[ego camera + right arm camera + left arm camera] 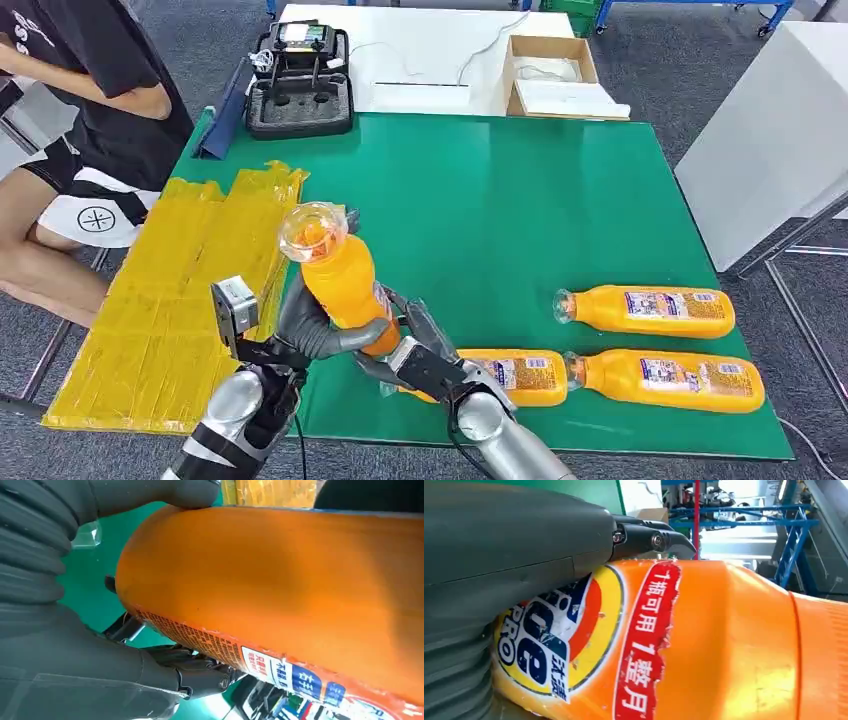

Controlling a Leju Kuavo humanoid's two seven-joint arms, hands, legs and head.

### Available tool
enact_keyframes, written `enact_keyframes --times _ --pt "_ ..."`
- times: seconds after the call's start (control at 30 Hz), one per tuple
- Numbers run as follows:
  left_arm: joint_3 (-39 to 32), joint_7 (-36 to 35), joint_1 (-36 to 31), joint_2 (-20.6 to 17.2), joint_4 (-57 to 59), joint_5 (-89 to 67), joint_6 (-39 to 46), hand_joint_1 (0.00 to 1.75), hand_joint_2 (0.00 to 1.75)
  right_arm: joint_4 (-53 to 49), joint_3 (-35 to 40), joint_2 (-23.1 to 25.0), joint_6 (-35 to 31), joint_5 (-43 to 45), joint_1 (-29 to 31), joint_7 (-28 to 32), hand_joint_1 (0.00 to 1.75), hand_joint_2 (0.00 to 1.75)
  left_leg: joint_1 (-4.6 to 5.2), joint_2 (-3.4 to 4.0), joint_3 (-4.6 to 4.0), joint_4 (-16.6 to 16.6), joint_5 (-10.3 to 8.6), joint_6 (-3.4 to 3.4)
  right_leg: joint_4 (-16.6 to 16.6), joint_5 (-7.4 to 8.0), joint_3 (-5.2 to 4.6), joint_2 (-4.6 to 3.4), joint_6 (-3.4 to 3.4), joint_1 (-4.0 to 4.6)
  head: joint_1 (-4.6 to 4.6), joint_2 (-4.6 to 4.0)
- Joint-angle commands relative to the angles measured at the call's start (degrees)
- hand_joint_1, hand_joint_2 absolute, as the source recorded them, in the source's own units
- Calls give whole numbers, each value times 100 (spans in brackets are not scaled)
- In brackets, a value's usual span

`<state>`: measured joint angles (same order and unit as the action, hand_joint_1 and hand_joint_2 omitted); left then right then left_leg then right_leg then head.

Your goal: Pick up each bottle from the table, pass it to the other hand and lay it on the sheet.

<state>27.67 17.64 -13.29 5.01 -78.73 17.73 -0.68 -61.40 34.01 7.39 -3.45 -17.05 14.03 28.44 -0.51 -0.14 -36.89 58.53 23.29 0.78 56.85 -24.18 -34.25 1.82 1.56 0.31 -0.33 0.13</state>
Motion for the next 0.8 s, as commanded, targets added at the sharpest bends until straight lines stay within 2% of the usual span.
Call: enact_keyframes --times 0.03,0.07,0.57,0.8 --pt "-188 73 -208 -11 137 155 123 79 175 617 413 -96 -43 -97 64 -62 175 175 0 -2 16 -4 1 -1 -5 -2 18 -7 1 -1 0 0" --pt "-215 82 -201 -15 110 169 138 175 175 629 400 -111 -47 -93 51 -65 175 175 3 -1 27 -7 2 -2 -6 -4 28 -12 2 -5 -2 0" --pt "-336 113 -104 -37 -18 230 250 175 175 554 276 -129 -187 -71 -28 -42 175 175 1 -8 24 -5 2 -1 -5 -6 25 -5 2 -4 -4 0" --pt "-613 174 118 -154 -191 253 422 175 175 -606 -151 -380 -239 267 -475 51 175 175 2 -9 12 -3 1 -1 -2 -6 13 1 2 -3 -2 0"
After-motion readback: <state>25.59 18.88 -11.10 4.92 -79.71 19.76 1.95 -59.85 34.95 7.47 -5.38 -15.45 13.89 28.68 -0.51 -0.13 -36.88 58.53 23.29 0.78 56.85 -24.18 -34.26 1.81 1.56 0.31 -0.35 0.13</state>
